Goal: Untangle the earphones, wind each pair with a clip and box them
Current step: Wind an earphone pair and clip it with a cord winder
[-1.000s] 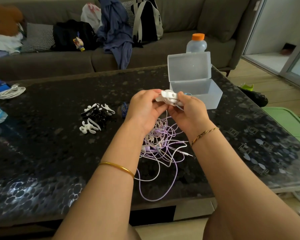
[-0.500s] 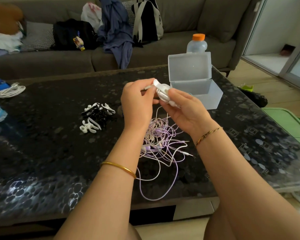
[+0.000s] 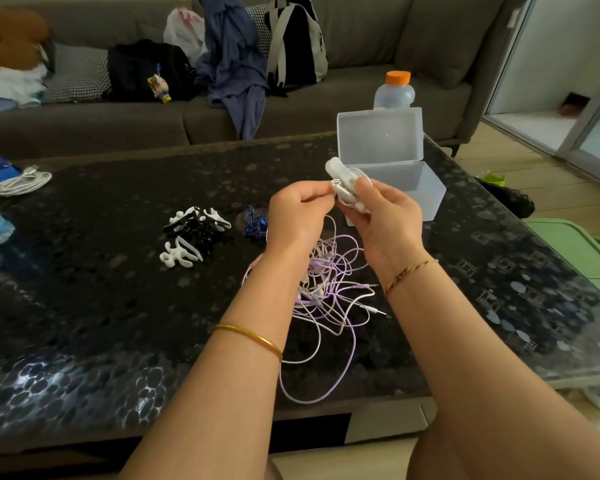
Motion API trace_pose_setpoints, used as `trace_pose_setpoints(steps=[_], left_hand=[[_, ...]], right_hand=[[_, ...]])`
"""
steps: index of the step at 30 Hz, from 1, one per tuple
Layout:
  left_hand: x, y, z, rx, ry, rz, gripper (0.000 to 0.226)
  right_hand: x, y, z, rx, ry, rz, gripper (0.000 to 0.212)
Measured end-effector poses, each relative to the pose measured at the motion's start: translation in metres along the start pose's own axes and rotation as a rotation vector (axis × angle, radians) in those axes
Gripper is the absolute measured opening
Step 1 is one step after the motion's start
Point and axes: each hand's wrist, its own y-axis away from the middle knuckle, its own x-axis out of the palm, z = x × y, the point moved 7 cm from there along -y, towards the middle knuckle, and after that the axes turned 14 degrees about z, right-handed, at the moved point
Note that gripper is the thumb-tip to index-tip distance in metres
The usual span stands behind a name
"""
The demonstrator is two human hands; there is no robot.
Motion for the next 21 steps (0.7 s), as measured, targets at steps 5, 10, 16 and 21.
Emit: trace_pose_setpoints(steps=[5,10,16,21], left_hand=[[-0.006,-0.002,-0.001,-0.015,0.054,-0.033,0.013],[-0.008,-0.005,0.006,-0.081,0.130,-0.018,0.020],[-0.008,-0.002,-0.002,-0.024,-0.152,0.000,0.008],[-0.013,-0.003,0.000,-0.036,-0.206,-0.071,0.015]], right_hand=[[0.004,0.002,0.000,0.038,0.232,0.072,0.008],[0.010,0.000,0.000,0.071,0.392,0.167,0.025],[0.013,-0.002,0.000,0.052,0.547,0.194,0.026],[0.015,-0.004,-0.001,0.047,0.564,0.198,0.023]])
